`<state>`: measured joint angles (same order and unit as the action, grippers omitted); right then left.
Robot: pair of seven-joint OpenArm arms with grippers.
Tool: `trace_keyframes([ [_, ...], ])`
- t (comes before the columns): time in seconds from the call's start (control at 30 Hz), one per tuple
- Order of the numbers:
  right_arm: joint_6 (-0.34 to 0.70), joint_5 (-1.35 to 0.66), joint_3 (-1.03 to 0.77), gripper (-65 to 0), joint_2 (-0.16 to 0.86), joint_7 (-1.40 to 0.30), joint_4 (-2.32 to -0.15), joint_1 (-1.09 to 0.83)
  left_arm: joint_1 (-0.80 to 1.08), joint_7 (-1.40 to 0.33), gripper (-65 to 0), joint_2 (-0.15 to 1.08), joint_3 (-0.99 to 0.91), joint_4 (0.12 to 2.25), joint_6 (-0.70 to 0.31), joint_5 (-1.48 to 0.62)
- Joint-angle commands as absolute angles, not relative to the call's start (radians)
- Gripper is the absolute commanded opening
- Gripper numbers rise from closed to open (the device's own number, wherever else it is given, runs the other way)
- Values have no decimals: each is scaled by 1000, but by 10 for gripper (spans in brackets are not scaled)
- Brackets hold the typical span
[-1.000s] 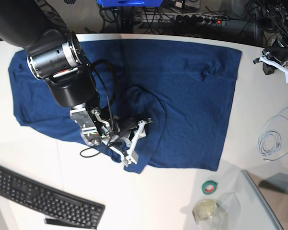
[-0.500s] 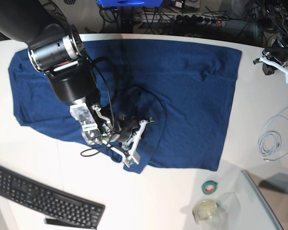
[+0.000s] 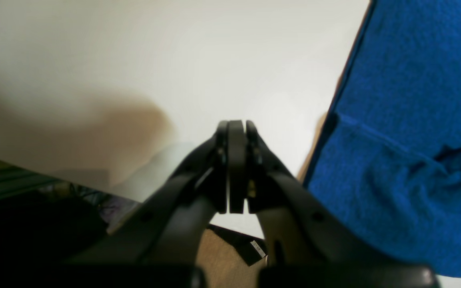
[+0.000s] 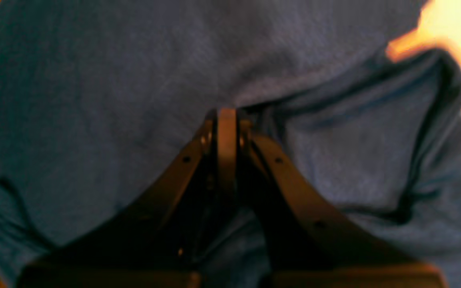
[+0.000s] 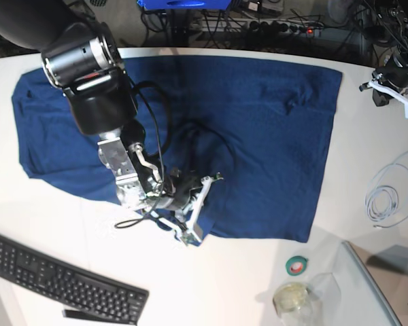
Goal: Layout the t-shirt on the table in an organized manner, then fold the t-shirt properly
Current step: 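Pull the pinched fabric with the right gripper back to the shirt edge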
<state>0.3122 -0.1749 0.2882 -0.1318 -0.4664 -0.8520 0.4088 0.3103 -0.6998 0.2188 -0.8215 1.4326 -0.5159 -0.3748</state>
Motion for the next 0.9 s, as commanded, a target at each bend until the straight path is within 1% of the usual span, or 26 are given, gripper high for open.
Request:
trace_keyframes([
  [0.0,348,-188,325,-650,-143,-469,-926,421,309,-682,-650,237,-828,1446,-518,-389],
  [0.1,390,-188,417,-650,-142,-573,-1102,363,308,-682,-650,237,-828,1446,-518,-389],
  [0.23,415,-188,498,-650,-142,-662,-1248,300,308,-682,-650,237,-828,1446,-518,-389],
  [0.37,415,-188,562,-650,-142,-673,-1262,280,308,-682,-650,237,-828,1446,-518,-389],
  [0.47,415,-188,565,-645,-142,-673,-1236,268,306,-682,-650,236,-828,1446,-518,-389],
  [0.5,415,-188,565,-635,-139,-680,-1241,268,306,-682,-650,234,-828,1446,-518,-389],
  [0.57,415,-188,562,-572,-99,-739,-1276,272,302,-682,-650,231,-825,1448,-518,-389],
  [0.63,415,-188,515,-468,-44,-806,-1371,272,298,-682,-650,229,-783,1448,-518,-389],
  [0.73,412,-188,355,-348,47,-832,-1489,251,302,-682,-650,228,-719,1455,-518,-389],
  [0.77,410,-188,275,-335,74,-820,-1497,243,302,-682,-650,228,-691,1455,-518,-389],
  [0.83,410,-188,102,-357,117,-782,-1463,239,303,-682,-650,216,-642,1455,-513,-390],
  [0.87,410,-188,16,-380,134,-762,-1425,242,303,-682,-650,202,-627,1455,-513,-390],
])
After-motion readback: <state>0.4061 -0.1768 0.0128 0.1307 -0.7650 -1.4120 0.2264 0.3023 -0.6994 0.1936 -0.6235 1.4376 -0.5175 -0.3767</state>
